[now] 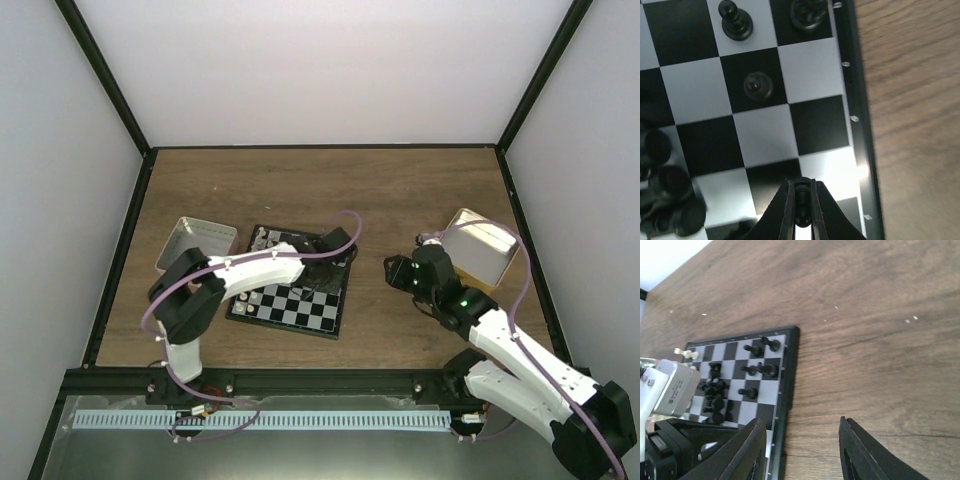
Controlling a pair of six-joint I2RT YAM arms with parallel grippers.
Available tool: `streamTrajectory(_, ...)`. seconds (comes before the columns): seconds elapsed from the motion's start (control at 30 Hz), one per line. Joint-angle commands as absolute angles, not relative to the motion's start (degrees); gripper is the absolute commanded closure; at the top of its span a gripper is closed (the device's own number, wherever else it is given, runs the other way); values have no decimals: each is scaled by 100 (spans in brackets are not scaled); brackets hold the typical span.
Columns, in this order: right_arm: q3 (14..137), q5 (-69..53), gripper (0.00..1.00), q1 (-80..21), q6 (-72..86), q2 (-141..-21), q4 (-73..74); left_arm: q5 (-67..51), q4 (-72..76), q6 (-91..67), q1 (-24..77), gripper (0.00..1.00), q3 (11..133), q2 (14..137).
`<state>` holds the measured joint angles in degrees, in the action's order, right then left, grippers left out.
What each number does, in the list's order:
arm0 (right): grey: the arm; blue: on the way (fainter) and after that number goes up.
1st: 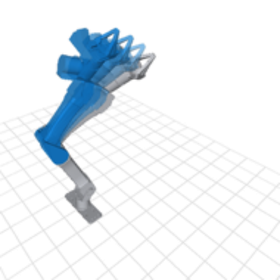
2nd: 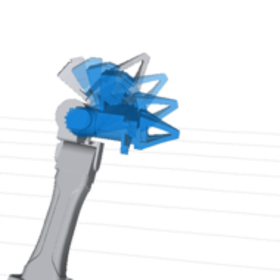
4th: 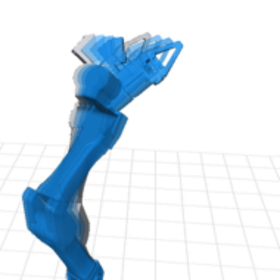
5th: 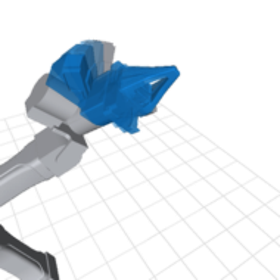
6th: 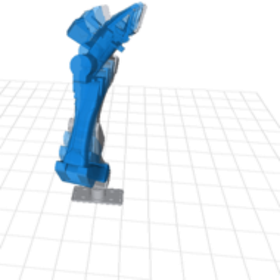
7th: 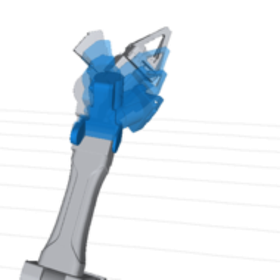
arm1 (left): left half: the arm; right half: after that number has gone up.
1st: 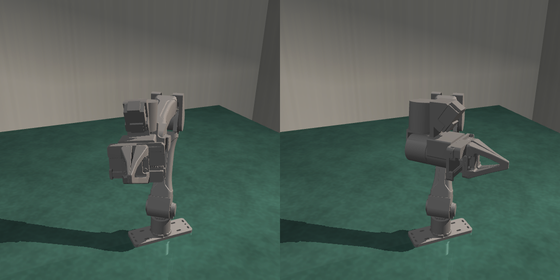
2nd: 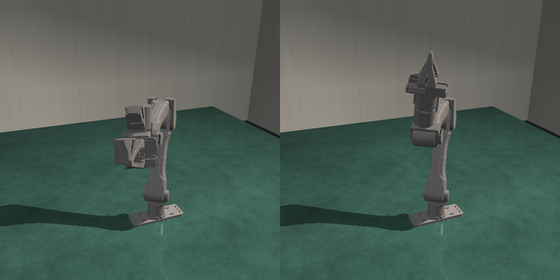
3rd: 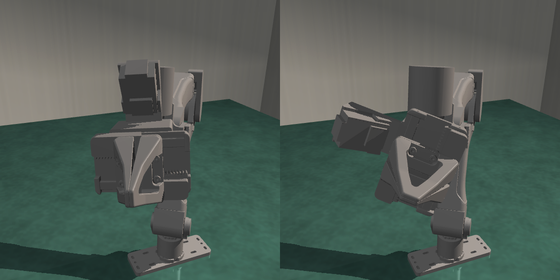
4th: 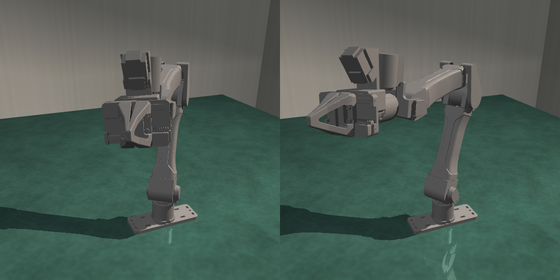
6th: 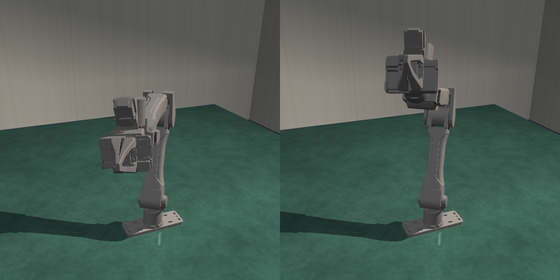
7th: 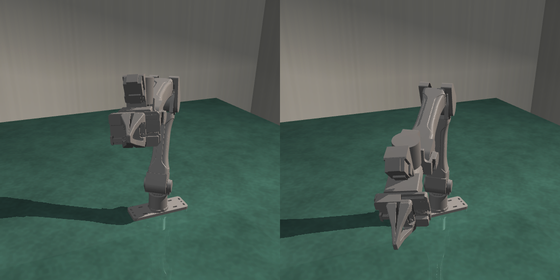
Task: Set up the chess pieces on the board
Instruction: Place the chess piece on the chessboard.
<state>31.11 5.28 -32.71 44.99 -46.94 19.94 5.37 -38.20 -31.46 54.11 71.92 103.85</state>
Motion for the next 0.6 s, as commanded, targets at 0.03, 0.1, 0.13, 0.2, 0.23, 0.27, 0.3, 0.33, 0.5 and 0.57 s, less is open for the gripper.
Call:
streamTrajectory(0.03,2703,863,59,-3243,5017,-4759,1810,767,-3964,-2744,5216,94,7469,10731)
streamTrajectory(0.1,2697,918,59,-3243,5019,-4779,1732,622,-3896,-2645,5151,94,7488,10726)
streamTrajectory(0.13,2707,975,59,-3246,4999,-4795,1702,597,-3867,-2607,5123,94,7500,10723)
streamTrajectory(0.2,2719,1102,59,-3244,4959,-4830,1658,534,-3859,-2535,5063,93,7542,10790)
streamTrajectory(0.23,2728,1141,59,-3243,4945,-4848,1647,468,-3871,-2490,5029,92,7572,10843)
streamTrajectory(0.27,2737,1150,59,-3245,4935,-4870,1631,436,-3886,-2461,4998,92,7595,10887)
streamTrajectory(0.3,2742,1145,59,-3245,4937,-4888,1613,438,-3901,-2447,4980,92,7620,10916)
streamTrajectory(0.33,2730,1131,59,-3243,4946,-4895,1601,439,-3918,-2425,4961,92,7634,10953)
streamTrajectory(0.5,2666,1073,59,-3243,5007,-4934,1484,442,-3927,-2414,4917,92,7639,10950)
streamTrajectory(0.57,2674,1056,59,-3247,5010,-4967,1466,335,-3900,-2390,4917,92,7622,10944)
